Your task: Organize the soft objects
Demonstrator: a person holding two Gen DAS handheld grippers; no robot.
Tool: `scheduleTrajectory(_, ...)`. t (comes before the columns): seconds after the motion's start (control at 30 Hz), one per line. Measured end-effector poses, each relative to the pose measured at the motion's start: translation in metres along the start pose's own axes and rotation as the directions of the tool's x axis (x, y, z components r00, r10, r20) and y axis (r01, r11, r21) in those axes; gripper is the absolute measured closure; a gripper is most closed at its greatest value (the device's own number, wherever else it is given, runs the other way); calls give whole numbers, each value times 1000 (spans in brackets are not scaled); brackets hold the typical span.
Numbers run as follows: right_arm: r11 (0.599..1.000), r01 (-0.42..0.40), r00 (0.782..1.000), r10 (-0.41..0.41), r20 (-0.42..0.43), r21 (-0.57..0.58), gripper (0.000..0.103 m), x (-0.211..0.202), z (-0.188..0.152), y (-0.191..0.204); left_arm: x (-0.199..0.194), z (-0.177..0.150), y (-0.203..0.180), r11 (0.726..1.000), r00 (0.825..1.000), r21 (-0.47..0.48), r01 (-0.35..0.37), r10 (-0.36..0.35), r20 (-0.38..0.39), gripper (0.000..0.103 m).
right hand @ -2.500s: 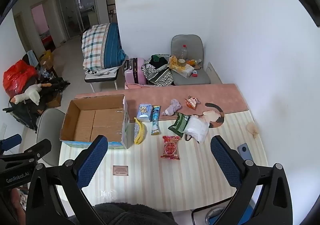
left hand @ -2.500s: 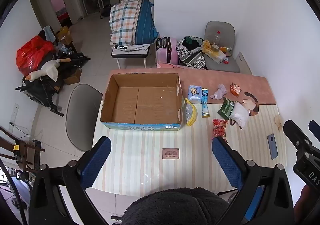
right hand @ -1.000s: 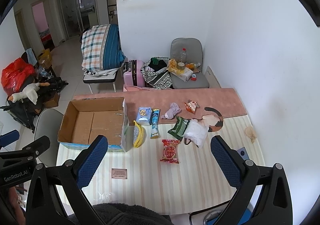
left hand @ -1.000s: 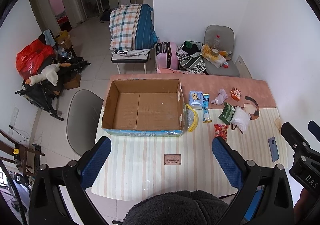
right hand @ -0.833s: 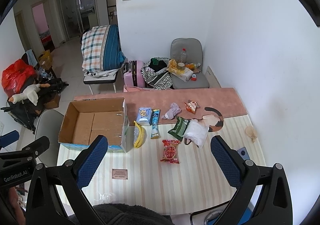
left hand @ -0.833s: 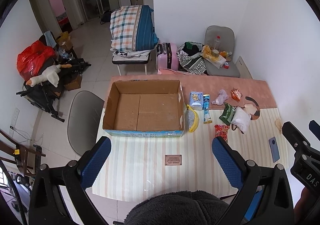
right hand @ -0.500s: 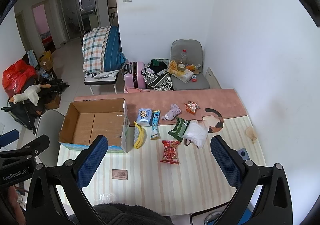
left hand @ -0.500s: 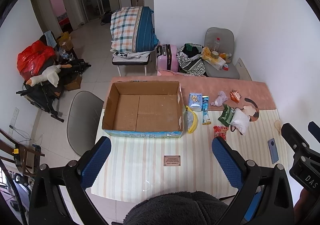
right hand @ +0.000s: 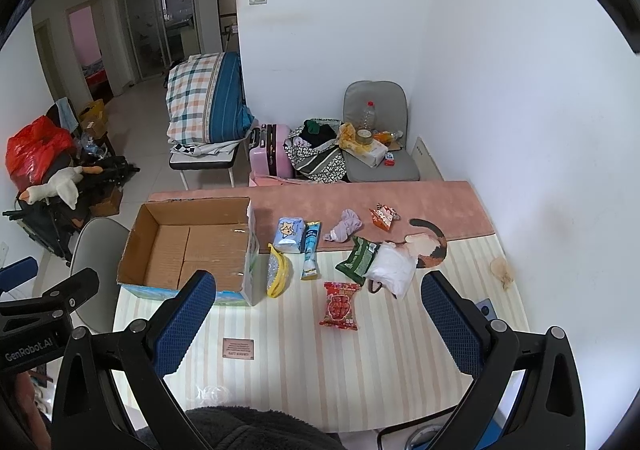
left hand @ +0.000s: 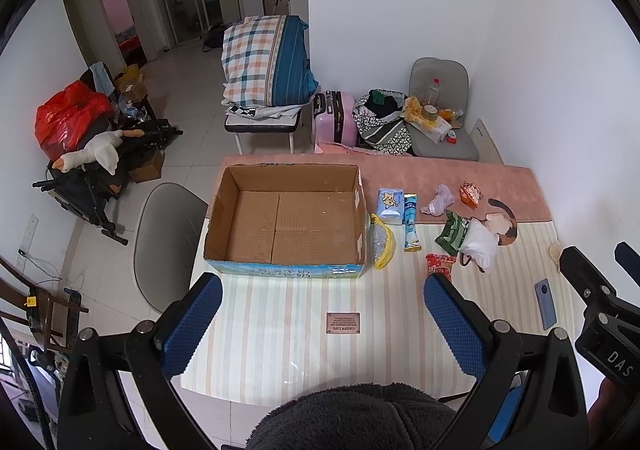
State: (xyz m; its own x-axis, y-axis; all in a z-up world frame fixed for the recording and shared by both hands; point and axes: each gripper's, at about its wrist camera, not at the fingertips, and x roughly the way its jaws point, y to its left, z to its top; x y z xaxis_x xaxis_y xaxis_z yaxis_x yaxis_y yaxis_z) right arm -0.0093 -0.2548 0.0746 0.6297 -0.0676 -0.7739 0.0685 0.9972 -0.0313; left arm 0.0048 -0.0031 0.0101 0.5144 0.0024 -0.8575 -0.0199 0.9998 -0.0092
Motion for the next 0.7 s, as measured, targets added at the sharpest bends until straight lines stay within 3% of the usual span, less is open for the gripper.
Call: scheduleTrajectory(0.7,1000,-8,1000,8,5,-5,0,-1,4,2,-1,-1,1,1000,1000,-2,-1,1,6,0)
